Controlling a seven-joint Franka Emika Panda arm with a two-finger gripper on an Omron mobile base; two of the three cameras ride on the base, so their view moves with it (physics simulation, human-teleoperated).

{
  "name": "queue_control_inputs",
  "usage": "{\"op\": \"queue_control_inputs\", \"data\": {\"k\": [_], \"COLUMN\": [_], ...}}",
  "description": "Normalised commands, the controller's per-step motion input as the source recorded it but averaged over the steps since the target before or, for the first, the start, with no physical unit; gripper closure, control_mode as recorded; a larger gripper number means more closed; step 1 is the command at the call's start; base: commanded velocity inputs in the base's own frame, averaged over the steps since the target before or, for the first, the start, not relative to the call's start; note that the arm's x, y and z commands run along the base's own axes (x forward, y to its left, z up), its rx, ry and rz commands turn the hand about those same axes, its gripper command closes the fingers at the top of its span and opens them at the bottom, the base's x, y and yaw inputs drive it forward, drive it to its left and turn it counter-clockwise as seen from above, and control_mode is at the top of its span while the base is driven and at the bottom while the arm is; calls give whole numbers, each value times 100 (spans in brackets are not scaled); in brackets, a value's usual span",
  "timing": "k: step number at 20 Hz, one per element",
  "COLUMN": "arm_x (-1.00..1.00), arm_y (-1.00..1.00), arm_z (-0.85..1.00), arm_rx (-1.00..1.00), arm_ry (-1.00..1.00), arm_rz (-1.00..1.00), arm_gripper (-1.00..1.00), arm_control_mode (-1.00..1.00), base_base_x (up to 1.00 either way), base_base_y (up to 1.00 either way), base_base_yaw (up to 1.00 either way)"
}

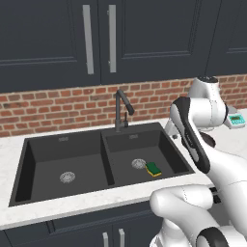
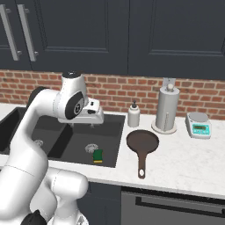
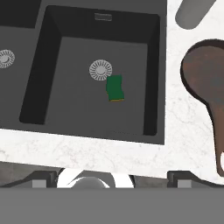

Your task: Pick the pan and sponge and place them into the sink. Then turn on the water.

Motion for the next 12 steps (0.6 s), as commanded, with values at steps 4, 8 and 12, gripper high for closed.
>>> {"op": "queue_control_inputs", "data": {"k": [4,8,12], "arm_x": [-41,-24,-3], "arm_y": [-60,-74,-79], "arm_z": [-8,-22,-16], "arm_rx": [5,4,0], "arm_ry": [14,13,7], "arm_rz": [0,0,-1], "arm_gripper": [-100,-100,-100], "arm_control_mode": [-100,-100,-100], "base_base_x": [0,0,0], "base_base_y": [0,0,0], "base_base_yaw": [0,0,0]}}
